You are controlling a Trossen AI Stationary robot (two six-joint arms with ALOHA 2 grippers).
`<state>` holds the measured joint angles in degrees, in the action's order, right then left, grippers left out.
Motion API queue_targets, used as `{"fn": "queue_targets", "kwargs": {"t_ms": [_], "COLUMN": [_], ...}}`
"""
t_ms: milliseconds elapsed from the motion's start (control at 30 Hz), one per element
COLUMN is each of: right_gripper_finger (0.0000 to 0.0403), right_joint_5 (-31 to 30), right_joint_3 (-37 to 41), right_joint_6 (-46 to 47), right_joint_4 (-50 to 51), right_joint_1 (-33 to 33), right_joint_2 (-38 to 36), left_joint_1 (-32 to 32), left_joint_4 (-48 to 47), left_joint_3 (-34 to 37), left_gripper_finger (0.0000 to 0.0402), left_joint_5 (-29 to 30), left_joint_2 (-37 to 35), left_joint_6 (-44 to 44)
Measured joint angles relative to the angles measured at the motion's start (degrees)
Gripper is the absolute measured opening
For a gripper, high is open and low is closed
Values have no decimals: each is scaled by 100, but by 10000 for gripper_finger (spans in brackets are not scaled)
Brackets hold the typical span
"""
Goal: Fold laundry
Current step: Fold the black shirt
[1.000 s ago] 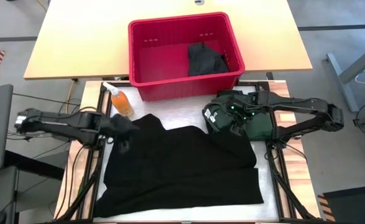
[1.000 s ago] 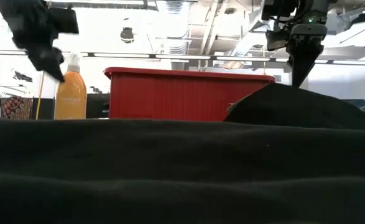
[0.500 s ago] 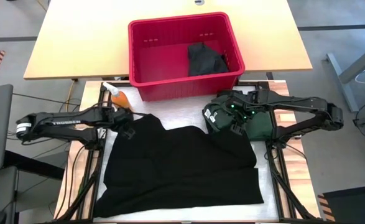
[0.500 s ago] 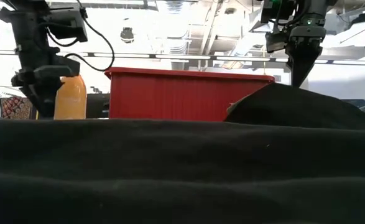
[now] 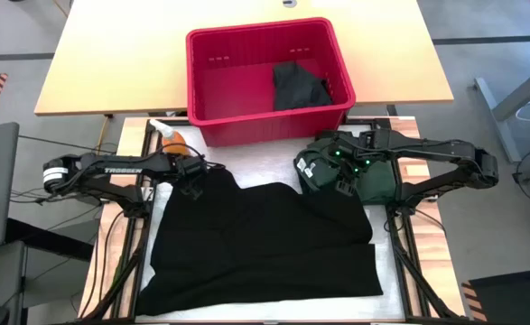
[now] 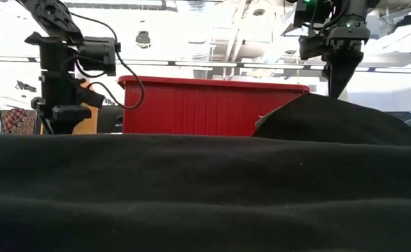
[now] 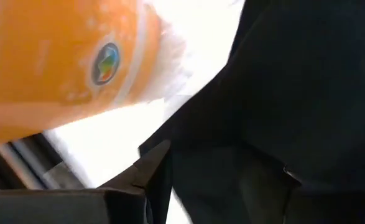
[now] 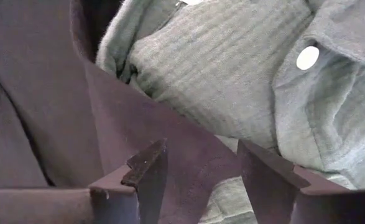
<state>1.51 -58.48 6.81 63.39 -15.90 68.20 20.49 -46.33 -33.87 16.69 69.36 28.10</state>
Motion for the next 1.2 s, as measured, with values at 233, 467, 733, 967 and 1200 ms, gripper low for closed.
{"fn": "queue_targets", "kwargs": {"t_ms": [233,467,733,967,1200], "right_gripper_finger": [218,218,218,193,47], "right_joint_5": [66,316,160,123,90], "right_joint_3": [0,0,51,135,136], "right_joint_6": [-389,-1069,-2070,-2430,-2494], "right_joint_4": [3,45,-230,8,-4], "right_joint_1": [15,15,13,11,11], "right_joint_2": [0,1,173,634,798], "left_joint_1": [209,334,335,335,335], "left_joint_4": [666,704,723,697,689], "left_joint_3": [-6,-29,-15,-11,-9], "left_gripper_finger": [153,69,9,2,1], "left_joint_5": [-534,-555,-524,-541,-553], "left_joint_2": [679,1023,1024,1026,1028], "left_joint_6": [-402,-647,-667,-690,-702]}}
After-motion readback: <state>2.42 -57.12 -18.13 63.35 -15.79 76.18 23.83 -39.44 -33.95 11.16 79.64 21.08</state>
